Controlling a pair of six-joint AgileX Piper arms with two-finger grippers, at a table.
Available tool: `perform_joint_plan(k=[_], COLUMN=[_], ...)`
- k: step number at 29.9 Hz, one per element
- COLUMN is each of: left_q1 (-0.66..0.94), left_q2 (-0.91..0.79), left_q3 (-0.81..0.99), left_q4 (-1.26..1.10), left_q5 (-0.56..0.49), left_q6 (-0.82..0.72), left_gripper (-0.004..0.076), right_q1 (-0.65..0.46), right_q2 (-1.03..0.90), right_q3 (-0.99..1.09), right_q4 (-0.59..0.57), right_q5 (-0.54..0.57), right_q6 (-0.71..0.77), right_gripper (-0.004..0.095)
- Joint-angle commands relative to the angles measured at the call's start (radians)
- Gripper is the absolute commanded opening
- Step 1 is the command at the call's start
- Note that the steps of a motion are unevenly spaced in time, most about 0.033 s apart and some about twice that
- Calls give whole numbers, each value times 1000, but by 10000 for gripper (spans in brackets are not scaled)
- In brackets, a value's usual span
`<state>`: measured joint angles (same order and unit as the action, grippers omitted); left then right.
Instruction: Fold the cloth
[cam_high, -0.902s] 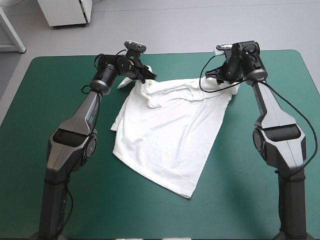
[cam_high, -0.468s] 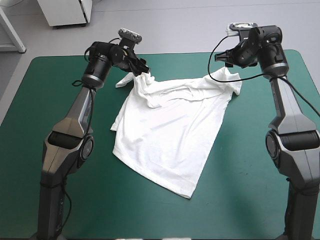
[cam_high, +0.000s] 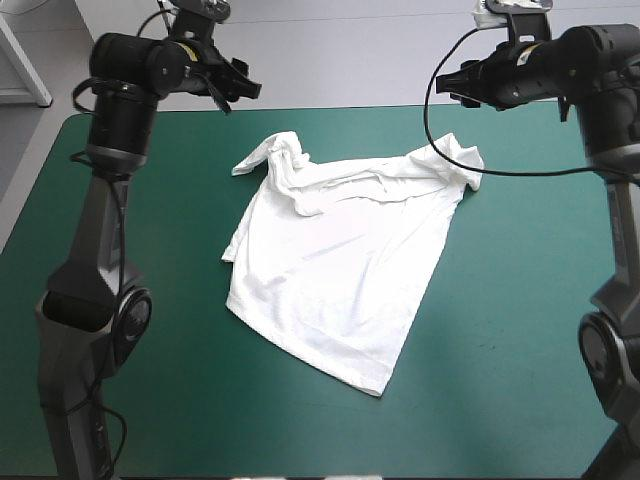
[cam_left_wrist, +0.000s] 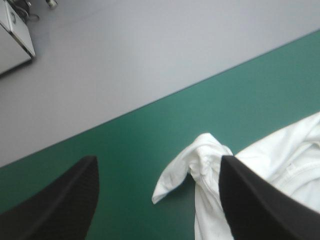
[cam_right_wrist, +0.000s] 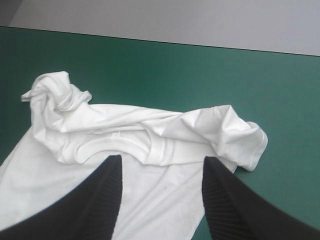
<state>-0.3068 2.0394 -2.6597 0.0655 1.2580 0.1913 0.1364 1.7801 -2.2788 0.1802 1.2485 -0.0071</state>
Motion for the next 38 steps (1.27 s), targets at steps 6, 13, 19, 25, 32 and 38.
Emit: perform_joint_plan(k=[6, 13, 19, 25, 32, 38], left_q1=[0, 0, 8, 8, 46, 46], left_q2=[-373, -626, -686, -627, -481, -375], left_q3=[18, 459, 877, 1039, 1041, 1041], left_q4=[-18, -20, -22, -18, -38, -41], left_q5=[31, 31, 29, 11, -17, -65], left_q6=[-23, -26, -60, -57, -57, -57], left_gripper=[493, 493, 493, 493, 493, 493], right_q1=[0, 0, 0, 0, 0, 0], right_q2=[-395, -526, -548, -544, -544, -544], right_q3=[357, 483, 483, 491, 547, 579], right_q4=[47, 85, 101, 107, 122, 144], right_q5=[-31, -31, -31, -31, -31, -31], right_q6=[-65, -84, -77, -77, -77, -74], right_gripper=[456, 435, 385, 375, 374, 372])
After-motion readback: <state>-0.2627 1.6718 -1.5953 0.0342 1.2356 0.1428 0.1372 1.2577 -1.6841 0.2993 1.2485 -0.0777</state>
